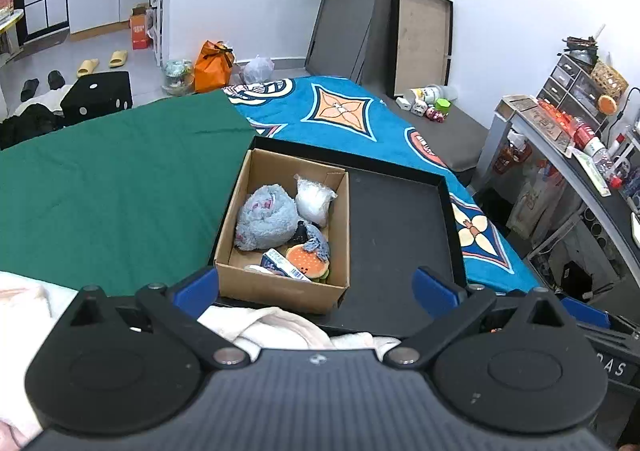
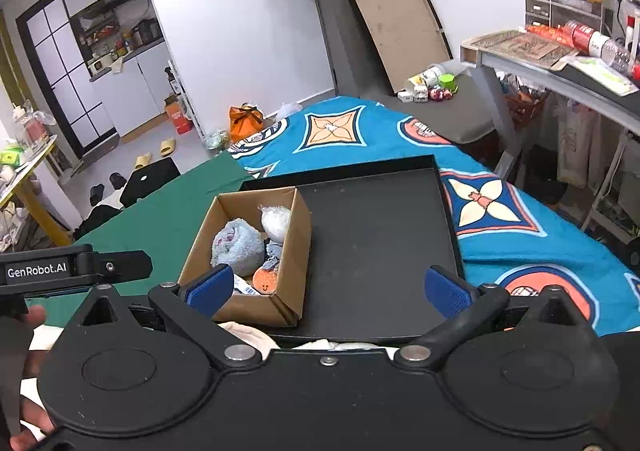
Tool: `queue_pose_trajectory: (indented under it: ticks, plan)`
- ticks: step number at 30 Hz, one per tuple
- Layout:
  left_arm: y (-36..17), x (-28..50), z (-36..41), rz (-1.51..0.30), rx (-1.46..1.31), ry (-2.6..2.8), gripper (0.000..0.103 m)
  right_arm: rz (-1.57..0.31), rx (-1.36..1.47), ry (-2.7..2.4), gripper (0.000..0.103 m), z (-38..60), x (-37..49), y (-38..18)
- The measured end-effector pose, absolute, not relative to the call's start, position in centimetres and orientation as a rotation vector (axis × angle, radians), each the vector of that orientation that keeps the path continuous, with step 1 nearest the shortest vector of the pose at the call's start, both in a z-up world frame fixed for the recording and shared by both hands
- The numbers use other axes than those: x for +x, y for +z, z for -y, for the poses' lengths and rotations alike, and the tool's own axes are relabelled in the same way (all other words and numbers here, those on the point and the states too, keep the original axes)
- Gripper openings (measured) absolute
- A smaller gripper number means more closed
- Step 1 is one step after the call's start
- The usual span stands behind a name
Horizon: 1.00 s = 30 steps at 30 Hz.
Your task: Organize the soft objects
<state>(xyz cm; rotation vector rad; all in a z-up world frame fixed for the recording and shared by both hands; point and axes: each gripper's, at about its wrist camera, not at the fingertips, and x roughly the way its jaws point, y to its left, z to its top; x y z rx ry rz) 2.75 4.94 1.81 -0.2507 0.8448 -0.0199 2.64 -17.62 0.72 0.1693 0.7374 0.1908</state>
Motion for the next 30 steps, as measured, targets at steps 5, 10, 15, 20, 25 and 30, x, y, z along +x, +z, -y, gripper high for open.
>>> queue_pose_trajectory:
  ticks: [5,10,15,20,25,30]
  plan:
    - [3.3,1.1,-4.6,-0.826,-0.238,-0.031,0.103,-0.719,0.172,0.198,0.103,18.2,1.2,2.2]
    - [5.0,-1.3,-4.3,-0.792,-0.218,-0.029,0.103,-0.686,0.175,0.2,0.103,18.7,-0.5,3.4]
    - [6.2,-3.9,-4.3,-0.751,-0.204,-0.03,0.103,-0.646,0.167,0.216,0.103,19.2,-2.4,4.7]
    - [6.9,-5.9,-4.5,-0.72,-0.2,-0.017,0.103,-0.609,0.17,0.217,0.103,19.8,-4.1,5.8]
    - [7.4,-7.5,-4.5,-0.683,-0.186,-0.007,0.103,-0.576,0.16,0.224,0.103,19.9,-5.9,6.5]
    - [7.5,-8.5,-4.3,-0.675,-0.152,-0.004,0.103,-0.562,0.158,0.229,0.103,20.0,-7.2,6.8]
